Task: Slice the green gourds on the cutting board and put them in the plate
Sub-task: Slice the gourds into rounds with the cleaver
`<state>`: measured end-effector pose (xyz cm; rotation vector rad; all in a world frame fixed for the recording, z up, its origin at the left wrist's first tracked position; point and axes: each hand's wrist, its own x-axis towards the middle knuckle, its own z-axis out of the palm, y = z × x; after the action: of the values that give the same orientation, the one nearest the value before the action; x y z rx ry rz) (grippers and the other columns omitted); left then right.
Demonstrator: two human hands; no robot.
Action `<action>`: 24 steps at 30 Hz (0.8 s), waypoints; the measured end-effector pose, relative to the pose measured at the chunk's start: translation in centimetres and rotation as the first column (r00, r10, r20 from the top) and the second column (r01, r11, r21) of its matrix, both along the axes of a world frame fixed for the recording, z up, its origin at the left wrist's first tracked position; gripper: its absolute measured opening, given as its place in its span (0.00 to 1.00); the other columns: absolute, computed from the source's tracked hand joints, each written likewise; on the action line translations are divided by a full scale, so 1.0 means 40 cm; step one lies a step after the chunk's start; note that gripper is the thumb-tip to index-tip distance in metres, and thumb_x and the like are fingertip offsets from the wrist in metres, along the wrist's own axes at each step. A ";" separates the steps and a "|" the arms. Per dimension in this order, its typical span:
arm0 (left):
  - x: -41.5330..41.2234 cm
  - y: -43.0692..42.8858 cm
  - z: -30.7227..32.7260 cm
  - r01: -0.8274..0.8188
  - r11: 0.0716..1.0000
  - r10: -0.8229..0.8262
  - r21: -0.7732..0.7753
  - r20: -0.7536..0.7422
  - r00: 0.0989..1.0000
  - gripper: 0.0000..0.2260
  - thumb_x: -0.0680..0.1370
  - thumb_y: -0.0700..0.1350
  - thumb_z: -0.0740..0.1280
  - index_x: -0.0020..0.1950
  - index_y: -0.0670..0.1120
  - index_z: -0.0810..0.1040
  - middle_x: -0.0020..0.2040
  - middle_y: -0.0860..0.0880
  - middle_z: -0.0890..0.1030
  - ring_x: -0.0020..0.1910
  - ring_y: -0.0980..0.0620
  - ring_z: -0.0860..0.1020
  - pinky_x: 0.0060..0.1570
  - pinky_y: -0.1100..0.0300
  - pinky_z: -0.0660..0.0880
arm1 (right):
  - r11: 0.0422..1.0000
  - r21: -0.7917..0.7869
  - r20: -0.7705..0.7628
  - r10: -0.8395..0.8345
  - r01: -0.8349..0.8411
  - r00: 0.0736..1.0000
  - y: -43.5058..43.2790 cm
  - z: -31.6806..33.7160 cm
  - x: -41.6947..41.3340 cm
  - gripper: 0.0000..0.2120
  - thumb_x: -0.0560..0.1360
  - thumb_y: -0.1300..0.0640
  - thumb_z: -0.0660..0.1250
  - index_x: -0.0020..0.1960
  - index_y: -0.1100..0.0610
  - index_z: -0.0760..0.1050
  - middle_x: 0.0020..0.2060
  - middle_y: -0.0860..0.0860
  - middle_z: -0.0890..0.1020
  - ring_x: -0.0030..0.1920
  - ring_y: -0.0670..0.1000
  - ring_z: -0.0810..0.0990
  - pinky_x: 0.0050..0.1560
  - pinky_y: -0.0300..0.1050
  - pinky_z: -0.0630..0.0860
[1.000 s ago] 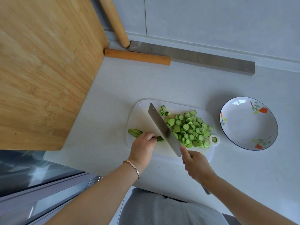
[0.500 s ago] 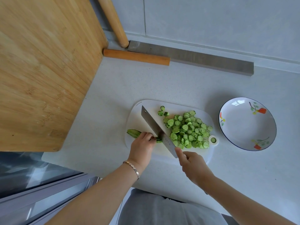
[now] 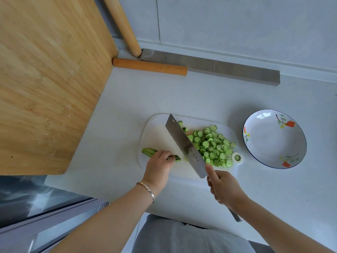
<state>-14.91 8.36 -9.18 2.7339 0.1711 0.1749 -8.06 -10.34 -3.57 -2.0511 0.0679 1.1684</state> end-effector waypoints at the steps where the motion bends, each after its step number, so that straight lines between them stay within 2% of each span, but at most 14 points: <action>1: 0.005 -0.005 0.001 0.001 1.000 -0.001 -0.010 0.001 1.000 0.20 0.48 0.23 0.73 0.35 0.38 0.82 0.36 0.44 0.81 0.34 0.45 0.80 0.30 0.61 0.76 | 1.000 -0.002 0.005 0.013 -0.013 1.000 0.000 0.005 -0.001 0.25 0.76 0.36 0.55 0.34 0.58 0.64 0.24 0.51 0.65 0.23 0.49 0.60 0.25 0.37 0.59; 6: 0.019 -0.011 -0.008 -0.026 0.998 0.021 -0.054 -0.082 0.996 0.17 0.50 0.25 0.76 0.33 0.38 0.80 0.39 0.45 0.80 0.33 0.48 0.78 0.20 0.63 0.73 | 0.998 -0.028 0.037 0.060 -0.058 0.998 0.007 0.017 0.002 0.26 0.75 0.36 0.54 0.33 0.57 0.64 0.24 0.51 0.67 0.23 0.49 0.62 0.26 0.39 0.62; 11: 0.012 -0.011 -0.005 0.011 1.000 -0.013 -0.023 -0.102 0.995 0.16 0.48 0.25 0.75 0.30 0.38 0.79 0.39 0.45 0.80 0.32 0.48 0.79 0.19 0.64 0.72 | 0.985 -0.088 0.086 0.154 -0.147 0.984 0.009 0.019 0.006 0.26 0.75 0.36 0.54 0.34 0.58 0.64 0.26 0.52 0.67 0.27 0.50 0.63 0.33 0.42 0.64; 14: 0.014 -0.015 -0.008 0.000 1.000 -0.001 -0.013 -0.091 0.996 0.16 0.48 0.25 0.75 0.30 0.38 0.80 0.39 0.45 0.81 0.33 0.48 0.79 0.20 0.64 0.73 | 0.973 -0.118 0.111 0.211 -0.198 0.971 0.005 0.021 0.002 0.25 0.76 0.36 0.54 0.35 0.58 0.62 0.28 0.52 0.65 0.28 0.50 0.61 0.34 0.42 0.62; 19: 0.013 -0.013 -0.017 -0.045 0.996 0.044 0.079 0.006 0.999 0.14 0.52 0.29 0.77 0.32 0.42 0.82 0.34 0.47 0.79 0.32 0.46 0.77 0.32 0.60 0.73 | 0.950 -0.179 0.192 0.288 -0.256 0.938 0.018 0.025 -0.002 0.25 0.77 0.38 0.54 0.31 0.56 0.57 0.26 0.50 0.63 0.27 0.49 0.60 0.31 0.42 0.60; 24: 0.010 -0.013 -0.018 -0.055 0.996 0.056 0.077 -0.005 0.998 0.14 0.52 0.31 0.77 0.32 0.44 0.81 0.31 0.49 0.78 0.31 0.47 0.76 0.33 0.61 0.72 | 0.944 -0.187 0.195 0.308 -0.273 0.931 0.037 0.003 -0.001 0.25 0.77 0.39 0.54 0.31 0.56 0.56 0.26 0.50 0.62 0.28 0.49 0.60 0.31 0.43 0.59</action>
<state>-14.50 7.82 -9.90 2.8081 0.2471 0.1915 -8.09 -8.86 -3.46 -2.3800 -0.2720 1.1272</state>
